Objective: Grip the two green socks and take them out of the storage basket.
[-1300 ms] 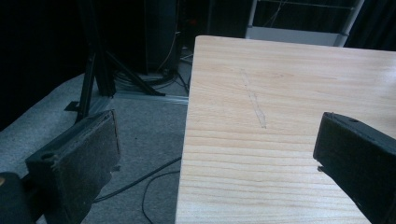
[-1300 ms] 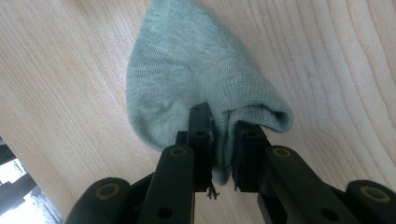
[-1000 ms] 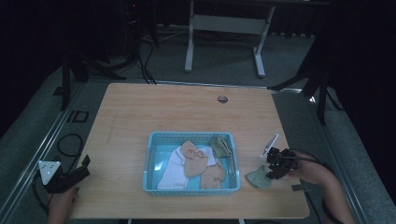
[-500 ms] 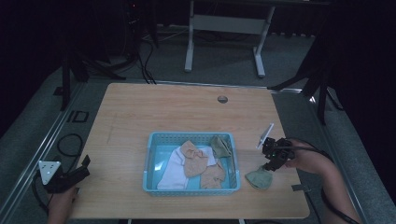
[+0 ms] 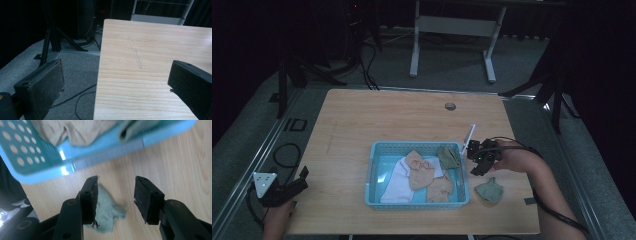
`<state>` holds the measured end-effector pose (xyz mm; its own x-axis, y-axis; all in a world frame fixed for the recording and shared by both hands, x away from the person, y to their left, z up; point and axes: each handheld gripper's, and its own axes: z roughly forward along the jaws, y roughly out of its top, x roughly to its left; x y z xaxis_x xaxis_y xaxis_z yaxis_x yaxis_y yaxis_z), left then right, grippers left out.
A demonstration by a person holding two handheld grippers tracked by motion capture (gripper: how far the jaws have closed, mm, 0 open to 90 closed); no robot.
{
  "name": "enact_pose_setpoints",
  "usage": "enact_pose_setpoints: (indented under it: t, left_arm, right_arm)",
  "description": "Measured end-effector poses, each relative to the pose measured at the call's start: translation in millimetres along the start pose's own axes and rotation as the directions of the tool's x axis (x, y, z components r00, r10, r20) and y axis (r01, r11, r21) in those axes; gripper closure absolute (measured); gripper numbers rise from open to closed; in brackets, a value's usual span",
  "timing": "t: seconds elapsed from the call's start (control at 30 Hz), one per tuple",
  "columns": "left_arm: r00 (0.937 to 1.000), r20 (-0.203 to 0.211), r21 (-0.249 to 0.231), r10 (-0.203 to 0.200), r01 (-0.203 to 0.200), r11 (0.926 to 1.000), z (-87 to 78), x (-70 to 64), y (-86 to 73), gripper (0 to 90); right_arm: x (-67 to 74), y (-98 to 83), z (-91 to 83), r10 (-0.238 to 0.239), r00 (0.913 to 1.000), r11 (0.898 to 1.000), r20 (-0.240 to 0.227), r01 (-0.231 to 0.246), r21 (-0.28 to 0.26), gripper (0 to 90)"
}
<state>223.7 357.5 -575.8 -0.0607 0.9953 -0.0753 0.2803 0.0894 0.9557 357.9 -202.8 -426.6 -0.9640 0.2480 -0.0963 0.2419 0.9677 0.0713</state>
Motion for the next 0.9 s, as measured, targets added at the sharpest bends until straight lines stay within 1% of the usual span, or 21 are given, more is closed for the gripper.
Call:
enact_pose_setpoints:
  t: [0.03,0.07,0.1,0.13,0.27,0.37,0.4,0.53,0.57,0.73,0.8,0.87,0.9]
  left_arm:
    - [1.0000,0.000,0.000,0.000,0.000,1.0000,0.0,0.0,0.0,0.7]
    - [1.0000,0.001,0.001,0.000,0.000,1.0000,0.1,0.0,0.1,0.7]
    - [1.0000,0.001,0.001,0.000,0.000,1.0000,0.1,0.0,0.1,0.7]
    - [1.0000,0.001,0.000,-0.001,0.001,1.0000,0.0,0.2,0.0,0.7]
    - [1.0000,0.003,0.000,0.000,0.000,1.0000,0.0,0.2,0.0,0.7]
    - [1.0000,0.004,0.001,-0.001,0.001,1.0000,0.0,0.3,0.1,0.7]
    - [1.0000,0.005,0.000,0.000,0.000,1.0000,-0.2,0.4,0.0,0.7]
    - [1.0000,0.007,0.001,-0.002,0.002,1.0000,0.1,0.5,0.0,0.7]
    - [1.0000,0.007,0.001,-0.002,0.002,1.0000,0.1,0.5,0.0,0.7]
    - [1.0000,0.008,0.001,0.000,0.000,1.0000,-0.1,0.5,0.0,0.7]
    - [1.0000,0.009,0.001,-0.001,0.001,1.0000,-0.1,0.5,0.0,0.7]
    - [1.0000,0.010,0.001,-0.001,0.001,1.0000,-0.1,0.6,0.0,0.7]
    - [1.0000,0.010,0.001,0.000,0.000,1.0000,-0.1,0.5,0.0,0.7]
  right_arm:
    - [0.0,0.0,0.0,0.000,1.0000,1.000,0.000,0.000,0.000,53.6]
    - [1.0,8.4,0.4,-0.012,0.9999,1.000,0.002,0.012,0.002,53.6]
    - [1.0,8.4,0.4,-0.012,0.9999,1.000,0.002,0.012,0.002,53.6]
    - [1.4,16.0,0.3,-0.027,0.9996,1.000,0.000,0.027,-0.004,53.6]
    - [0.9,29.6,1.9,-0.047,0.9989,0.999,-0.002,0.047,-0.007,53.6]
    - [0.6,32.0,2.7,-0.048,0.9988,0.999,-0.003,0.048,-0.004,53.6]
    - [-2.0,42.1,8.4,-0.057,0.9983,0.998,-0.006,0.057,0.004,53.6]
    - [-6.1,52.9,16.0,-0.059,0.9982,0.998,-0.015,0.059,0.012,53.5]
    - [-6.1,52.9,16.0,-0.059,0.9982,0.998,-0.015,0.059,0.012,53.5]
    - [-14.7,66.7,24.4,-0.053,0.9985,0.998,-0.016,0.053,0.023,52.5]
    - [-16.9,70.2,26.7,-0.054,0.9984,0.998,-0.014,0.055,0.030,52.1]
    - [-19.3,73.2,28.8,-0.045,0.9987,0.998,-0.024,0.046,0.032,50.6]
    - [-20.7,74.1,30.0,-0.050,0.9985,0.998,-0.023,0.050,0.037,50.1]
